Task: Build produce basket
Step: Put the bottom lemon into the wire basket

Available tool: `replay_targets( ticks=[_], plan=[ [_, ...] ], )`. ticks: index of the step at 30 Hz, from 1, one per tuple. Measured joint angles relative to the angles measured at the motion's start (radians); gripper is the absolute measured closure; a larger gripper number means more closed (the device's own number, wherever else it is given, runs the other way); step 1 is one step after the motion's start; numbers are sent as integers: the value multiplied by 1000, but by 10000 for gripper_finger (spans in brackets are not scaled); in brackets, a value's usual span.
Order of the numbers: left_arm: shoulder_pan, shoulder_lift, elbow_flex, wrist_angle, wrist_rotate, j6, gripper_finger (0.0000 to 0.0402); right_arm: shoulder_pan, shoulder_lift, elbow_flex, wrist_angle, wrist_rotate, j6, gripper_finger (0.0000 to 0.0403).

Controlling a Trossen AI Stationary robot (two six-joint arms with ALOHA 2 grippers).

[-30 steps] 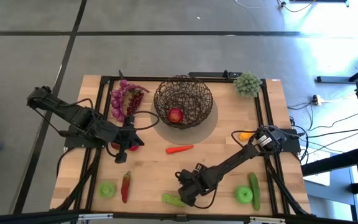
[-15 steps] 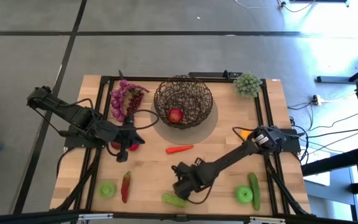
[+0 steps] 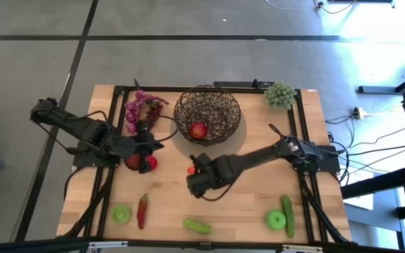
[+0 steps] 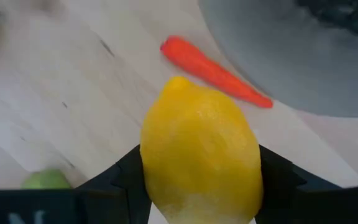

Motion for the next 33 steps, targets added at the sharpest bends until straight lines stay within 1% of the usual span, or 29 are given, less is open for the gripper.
replay_targets(
  ticks=[4, 6, 10, 14, 18, 21, 23, 26, 28, 30, 32, 33],
  plan=[
    [32, 0, 0, 0, -2, 6, 401, -57, -1, 88, -66, 42, 12, 212],
    [44, 0, 0, 0, -2, 10, 401, -94, -31, 74, -53, 75, 17, 212],
    [57, 0, 0, 1, -2, 35, 401, -178, -56, 78, -96, 102, 29, 212],
    [68, 0, 0, 0, -1, 36, 401, -276, -56, 77, -97, 108, -50, 212],
    [78, 0, 0, 1, -1, 35, 401, -384, -50, 46, -91, 80, -205, 212],
    [88, 0, 0, 0, -1, 30, 401, -462, -49, -9, -76, 28, -307, 212],
    [96, 0, 0, 1, -1, 21, 401, -515, -49, -55, -60, -28, -362, 212],
    [115, 0, 0, 1, -1, 9, 401, -585, -49, -149, 25, -115, -421, 213],
    [131, 0, 0, 1, -1, 8, 401, -619, -48, -201, 70, -166, -460, 213],
    [151, 0, 0, 1, -1, 1, 401, -640, -49, -256, 135, -241, -488, 213],
    [171, 0, 0, 1, -2, 0, 401, -655, -48, -309, 169, -310, -509, 213],
    [179, 0, 0, 1, -2, 0, 401, -659, -48, -335, 178, -327, -510, 213]
  ],
)
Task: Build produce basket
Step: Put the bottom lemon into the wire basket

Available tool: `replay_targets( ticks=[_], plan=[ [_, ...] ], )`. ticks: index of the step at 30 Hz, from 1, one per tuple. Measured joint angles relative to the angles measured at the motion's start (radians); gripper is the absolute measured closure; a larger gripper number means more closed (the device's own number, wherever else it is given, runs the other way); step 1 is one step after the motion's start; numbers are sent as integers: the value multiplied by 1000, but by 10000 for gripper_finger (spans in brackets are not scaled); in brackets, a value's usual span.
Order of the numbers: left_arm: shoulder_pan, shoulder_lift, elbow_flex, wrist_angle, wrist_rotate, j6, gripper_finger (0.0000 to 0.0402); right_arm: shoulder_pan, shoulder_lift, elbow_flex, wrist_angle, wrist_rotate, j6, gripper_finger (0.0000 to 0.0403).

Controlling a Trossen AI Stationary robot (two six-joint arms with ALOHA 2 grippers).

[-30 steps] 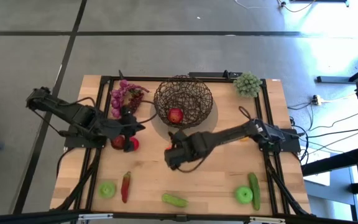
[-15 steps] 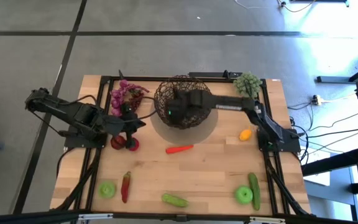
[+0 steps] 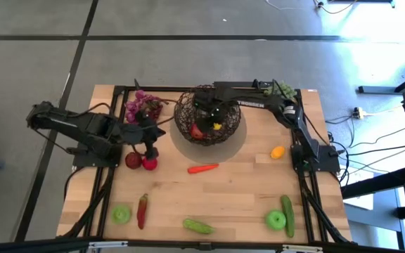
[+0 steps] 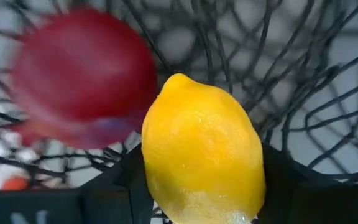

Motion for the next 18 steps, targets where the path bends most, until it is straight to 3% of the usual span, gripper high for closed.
replay_targets(
  ticks=[13, 18],
  plan=[
    [86, 0, 0, 0, 0, 5, 401, 19, 0, -201, 229, -79, 53, 212],
    [98, 0, 0, 0, 0, 5, 401, 22, -2, -244, 314, -114, 51, 182]
  ],
)
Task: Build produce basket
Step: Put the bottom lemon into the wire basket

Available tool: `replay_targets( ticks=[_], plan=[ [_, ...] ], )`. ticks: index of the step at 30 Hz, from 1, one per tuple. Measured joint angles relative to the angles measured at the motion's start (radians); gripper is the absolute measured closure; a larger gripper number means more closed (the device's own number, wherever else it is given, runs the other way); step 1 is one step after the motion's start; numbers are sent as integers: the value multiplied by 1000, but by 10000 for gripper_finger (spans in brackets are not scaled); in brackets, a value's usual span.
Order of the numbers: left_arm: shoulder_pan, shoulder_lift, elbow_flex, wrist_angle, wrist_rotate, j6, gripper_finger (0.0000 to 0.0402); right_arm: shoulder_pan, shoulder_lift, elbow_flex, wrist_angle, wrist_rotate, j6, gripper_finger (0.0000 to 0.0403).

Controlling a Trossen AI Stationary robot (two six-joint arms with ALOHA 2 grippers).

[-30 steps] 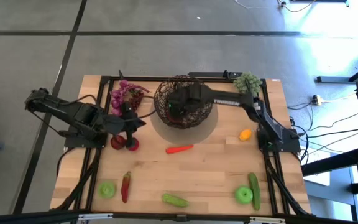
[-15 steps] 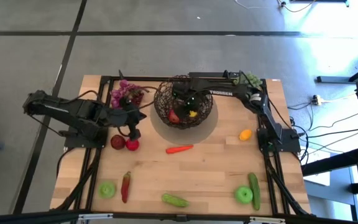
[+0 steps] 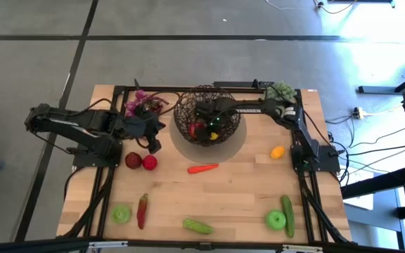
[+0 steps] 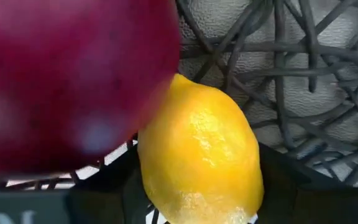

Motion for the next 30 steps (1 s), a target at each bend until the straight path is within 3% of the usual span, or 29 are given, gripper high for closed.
replay_targets(
  ticks=[4, 10, 30],
  plan=[
    [0, 0, 0, 0, 0, 1, 401, -1, -4, -32, 26, -19, 14, 158],
    [0, 0, 0, 0, 0, 1, 401, 0, -6, -38, 31, -18, 47, 151],
    [-2, 0, 0, -1, 1, 2, 401, 28, 1, 174, -208, 63, 55, 148]
  ],
)
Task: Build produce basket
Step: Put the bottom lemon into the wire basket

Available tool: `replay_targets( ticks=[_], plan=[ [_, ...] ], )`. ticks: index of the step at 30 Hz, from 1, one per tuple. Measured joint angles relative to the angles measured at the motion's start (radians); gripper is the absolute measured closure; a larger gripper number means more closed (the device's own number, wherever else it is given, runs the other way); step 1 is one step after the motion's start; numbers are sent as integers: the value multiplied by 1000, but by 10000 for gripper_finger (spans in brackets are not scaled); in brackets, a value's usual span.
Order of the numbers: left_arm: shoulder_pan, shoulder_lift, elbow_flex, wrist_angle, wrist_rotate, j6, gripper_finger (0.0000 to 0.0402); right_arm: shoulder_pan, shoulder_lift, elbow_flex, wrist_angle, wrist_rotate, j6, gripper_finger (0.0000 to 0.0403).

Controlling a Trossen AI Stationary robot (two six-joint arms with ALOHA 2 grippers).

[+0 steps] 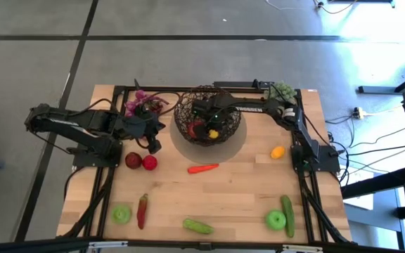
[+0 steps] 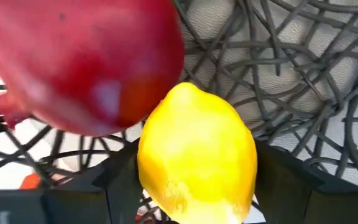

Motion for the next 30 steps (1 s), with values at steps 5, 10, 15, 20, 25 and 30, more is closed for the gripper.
replay_targets(
  ticks=[5, 10, 15, 20, 25, 30],
  plan=[
    [0, 0, 0, 0, 0, 0, 401, 3, -1, -33, 38, 0, -1, 148],
    [0, 0, 0, 0, 0, 0, 401, 2, -1, -98, 91, 3, 1, 148],
    [0, 0, 0, 0, 0, 0, 401, 1, -2, -139, 122, -1, -19, 148],
    [0, 0, 0, 0, 0, 0, 401, 2, -2, -140, 152, 7, -26, 148],
    [0, 0, 0, 0, 0, 0, 401, 2, -2, -140, 164, -1, -16, 148],
    [0, 0, 0, 0, 0, 0, 401, 2, -2, -140, 142, 0, 65, 148]
  ],
)
